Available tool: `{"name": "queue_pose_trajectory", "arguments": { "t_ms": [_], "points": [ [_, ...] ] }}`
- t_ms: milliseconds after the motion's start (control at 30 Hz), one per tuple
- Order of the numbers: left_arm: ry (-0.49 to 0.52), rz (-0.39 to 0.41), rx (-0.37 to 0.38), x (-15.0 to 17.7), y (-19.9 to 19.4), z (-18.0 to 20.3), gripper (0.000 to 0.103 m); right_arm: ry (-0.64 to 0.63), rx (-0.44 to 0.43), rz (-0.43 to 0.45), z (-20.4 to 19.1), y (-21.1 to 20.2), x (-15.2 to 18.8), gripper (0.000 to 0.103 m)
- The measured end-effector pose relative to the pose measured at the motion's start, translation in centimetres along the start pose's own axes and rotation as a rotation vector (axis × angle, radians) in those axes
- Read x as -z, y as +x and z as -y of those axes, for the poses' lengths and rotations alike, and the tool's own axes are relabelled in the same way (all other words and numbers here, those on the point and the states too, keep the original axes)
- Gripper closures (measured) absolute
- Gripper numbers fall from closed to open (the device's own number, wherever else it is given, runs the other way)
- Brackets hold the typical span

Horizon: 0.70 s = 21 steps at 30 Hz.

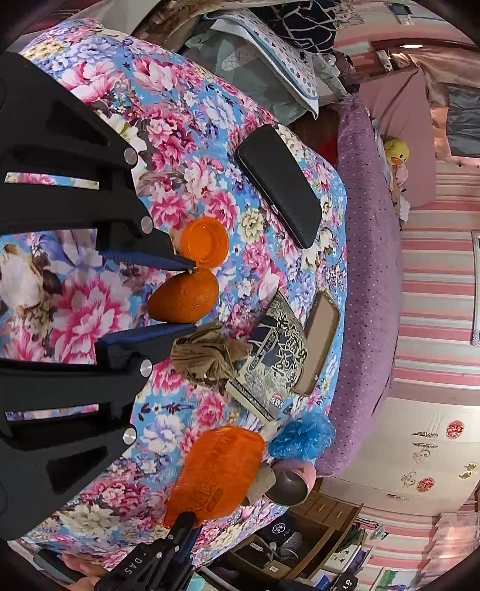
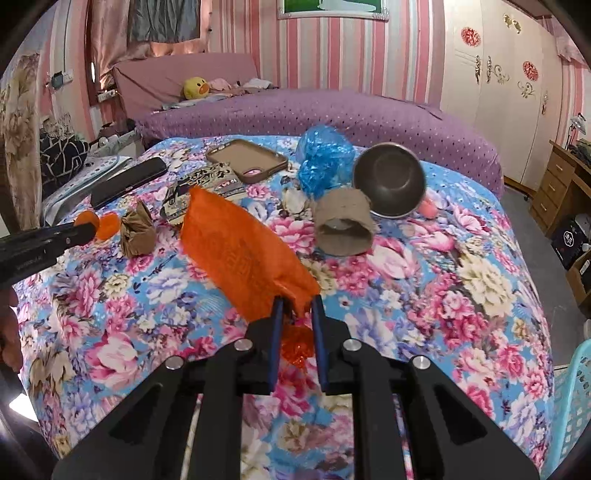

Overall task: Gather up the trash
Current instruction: 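Carry the orange and orange bag over the blue basket and open both tools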

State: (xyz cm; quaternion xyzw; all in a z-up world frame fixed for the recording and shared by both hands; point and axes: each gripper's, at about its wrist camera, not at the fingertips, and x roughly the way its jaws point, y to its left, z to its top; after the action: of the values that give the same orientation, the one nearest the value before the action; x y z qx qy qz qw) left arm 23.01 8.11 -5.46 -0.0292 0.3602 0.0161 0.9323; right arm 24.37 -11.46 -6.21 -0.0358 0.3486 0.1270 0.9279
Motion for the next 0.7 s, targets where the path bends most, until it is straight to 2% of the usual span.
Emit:
{"name": "queue_pose_trajectory", "arguments": {
  "t_ms": [333, 700],
  "points": [
    [0.024, 0.032, 0.016, 0.0, -1.6, 2.7, 0.076, 0.074, 0.048, 0.032, 4.4, -2.3, 1.3, 0.087],
    [0.071, 0.046, 0.049, 0.3, -2.1, 7.4, 0.076, 0.132, 0.112, 0.058, 9.2, -4.9, 2.7, 0.087]
  ]
}}
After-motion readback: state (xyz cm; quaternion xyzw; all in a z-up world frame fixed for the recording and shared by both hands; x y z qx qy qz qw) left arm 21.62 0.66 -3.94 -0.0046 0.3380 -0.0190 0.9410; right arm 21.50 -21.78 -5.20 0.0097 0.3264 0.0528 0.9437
